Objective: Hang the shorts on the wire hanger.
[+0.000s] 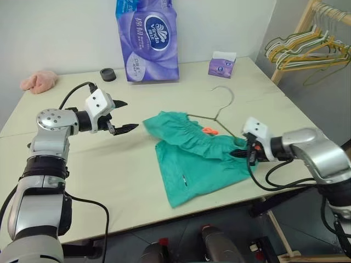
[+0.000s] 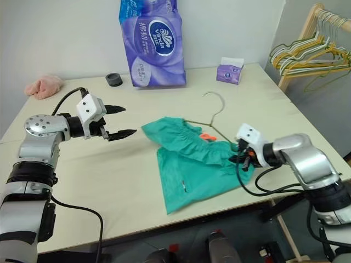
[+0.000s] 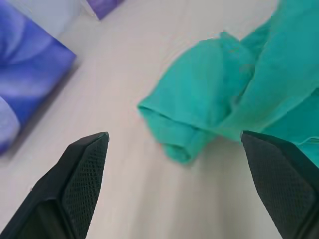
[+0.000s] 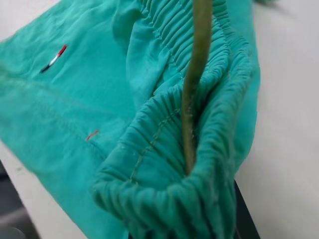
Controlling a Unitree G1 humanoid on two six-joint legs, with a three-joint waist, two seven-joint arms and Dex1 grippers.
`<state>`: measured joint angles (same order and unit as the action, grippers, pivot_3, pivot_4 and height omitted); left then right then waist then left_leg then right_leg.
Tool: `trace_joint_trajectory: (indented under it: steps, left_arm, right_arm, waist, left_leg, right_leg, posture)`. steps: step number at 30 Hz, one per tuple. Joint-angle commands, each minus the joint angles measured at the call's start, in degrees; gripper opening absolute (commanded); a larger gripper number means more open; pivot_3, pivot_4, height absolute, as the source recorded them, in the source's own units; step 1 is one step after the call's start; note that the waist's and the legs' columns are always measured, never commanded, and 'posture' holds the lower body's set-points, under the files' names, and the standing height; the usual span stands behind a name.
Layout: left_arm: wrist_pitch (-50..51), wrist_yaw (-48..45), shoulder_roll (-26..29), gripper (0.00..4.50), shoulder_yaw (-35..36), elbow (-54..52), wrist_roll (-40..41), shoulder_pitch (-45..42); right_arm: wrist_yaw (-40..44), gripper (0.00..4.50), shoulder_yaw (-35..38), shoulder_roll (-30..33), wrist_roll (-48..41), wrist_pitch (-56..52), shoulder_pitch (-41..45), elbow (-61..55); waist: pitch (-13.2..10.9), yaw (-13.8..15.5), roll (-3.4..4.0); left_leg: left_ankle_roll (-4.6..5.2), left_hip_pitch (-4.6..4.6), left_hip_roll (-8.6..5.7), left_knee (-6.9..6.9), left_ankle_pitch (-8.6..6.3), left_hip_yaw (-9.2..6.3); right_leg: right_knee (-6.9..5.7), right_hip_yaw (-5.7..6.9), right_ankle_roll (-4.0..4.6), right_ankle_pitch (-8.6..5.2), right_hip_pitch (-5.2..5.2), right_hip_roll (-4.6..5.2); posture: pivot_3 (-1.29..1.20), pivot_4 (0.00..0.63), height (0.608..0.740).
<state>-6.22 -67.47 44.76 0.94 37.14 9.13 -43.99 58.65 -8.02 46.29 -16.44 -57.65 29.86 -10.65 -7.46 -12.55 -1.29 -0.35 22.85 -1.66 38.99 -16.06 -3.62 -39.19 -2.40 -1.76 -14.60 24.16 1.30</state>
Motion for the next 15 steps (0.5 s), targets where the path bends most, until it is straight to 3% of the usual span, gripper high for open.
trace_joint_trajectory:
  steps: [1,8,15]
  left_arm:
    - [10.95,-4.19,-0.50,4.47,1.74,-14.18,8.63,4.00]
    - [37.05,-5.13,-3.81,4.47,1.04,-39.58,26.75,8.37]
    - [40.61,-7.26,-6.56,4.47,-4.29,-44.81,28.15,5.36]
  right_arm:
    - [-4.96,0.00,9.00,-0.42,-3.35,-7.41,-4.03,-3.19]
    - [-15.32,0.00,24.71,-4.98,-6.05,-15.83,-17.54,-11.83]
    - [-26.84,0.00,40.48,-13.80,-4.47,-26.68,-23.04,-20.85]
  waist:
    - [0.00,-0.05,0.00]
    - [0.01,0.79,0.06]
    - [-0.04,0.73,0.26]
  left_leg:
    - [0.00,0.00,0.00,0.00,0.00,0.01]
    - [0.01,-0.01,0.01,0.02,0.00,0.01]
    - [0.02,-0.19,0.02,0.01,-0.01,0.17]
  right_leg:
    - [-0.01,-0.01,0.00,0.00,0.01,0.00]
    - [-0.04,-0.02,-0.01,0.00,-0.06,-0.01]
    - [-0.06,-0.15,-0.02,-0.01,-0.18,-0.13]
  posture:
    - [-0.25,0.103,0.740]
    - [-0.28,0.120,0.740]
    - [-0.35,0.142,0.740]
